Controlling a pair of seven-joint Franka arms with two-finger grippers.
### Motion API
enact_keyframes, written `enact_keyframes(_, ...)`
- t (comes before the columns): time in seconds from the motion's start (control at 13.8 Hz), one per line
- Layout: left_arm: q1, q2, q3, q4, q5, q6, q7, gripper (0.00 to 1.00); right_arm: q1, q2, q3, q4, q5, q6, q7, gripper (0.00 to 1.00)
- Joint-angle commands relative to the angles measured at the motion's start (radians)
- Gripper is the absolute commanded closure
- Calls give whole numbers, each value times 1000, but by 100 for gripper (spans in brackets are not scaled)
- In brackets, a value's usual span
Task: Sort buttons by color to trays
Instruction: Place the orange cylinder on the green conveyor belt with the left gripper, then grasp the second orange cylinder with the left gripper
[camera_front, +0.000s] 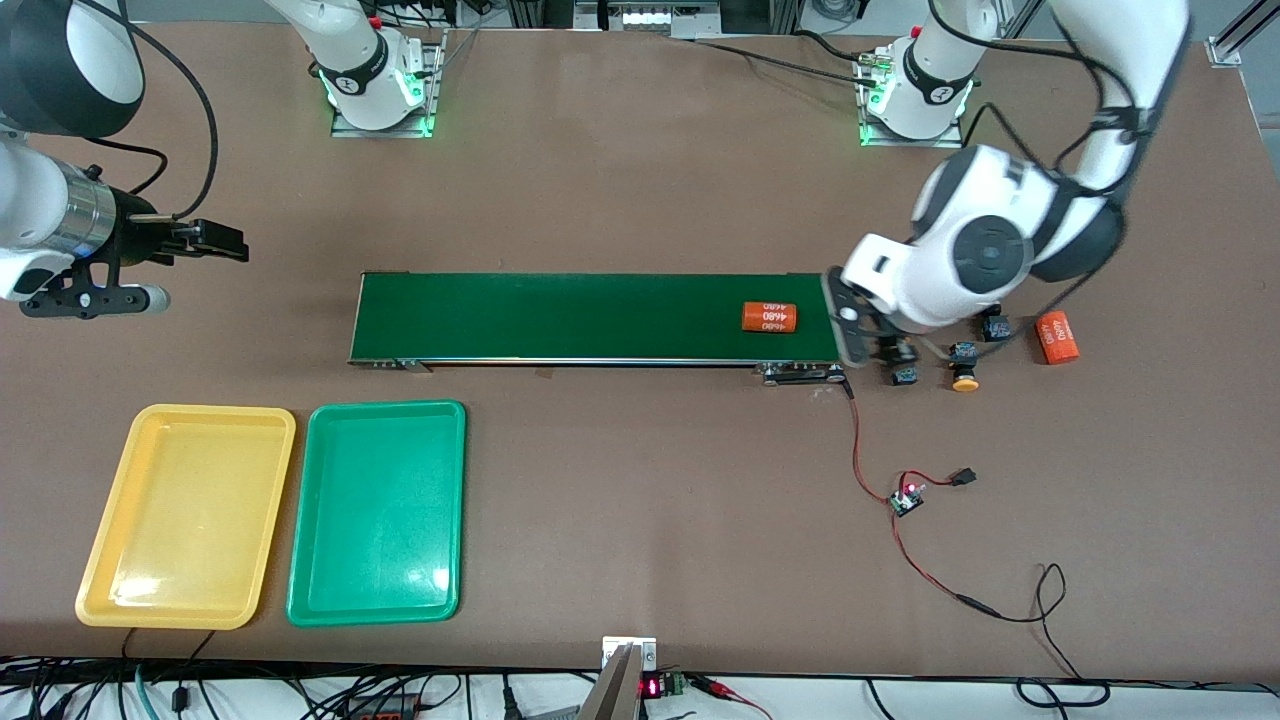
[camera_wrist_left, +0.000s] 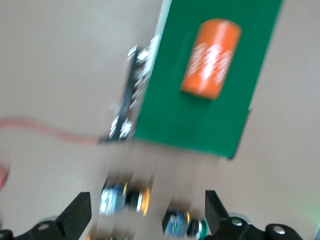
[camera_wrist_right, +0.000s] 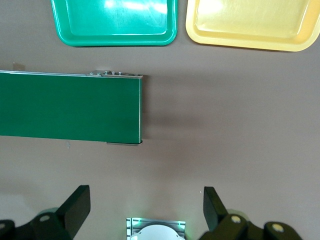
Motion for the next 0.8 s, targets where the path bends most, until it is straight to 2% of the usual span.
enact_keyframes(0.0, 3, -38, 99, 7, -1, -57, -135, 0, 0, -3, 2, -1, 16, -10, 13, 0)
enact_keyframes(0.51, 8, -58, 414, 6, -1, -91, -483, 0, 1, -1, 2, -1, 16, -10, 13, 0)
enact_keyframes(0.73, 11, -39, 489, -39, -3, -70, -693, 0, 3, -1, 2, -1, 16, -10, 13, 0)
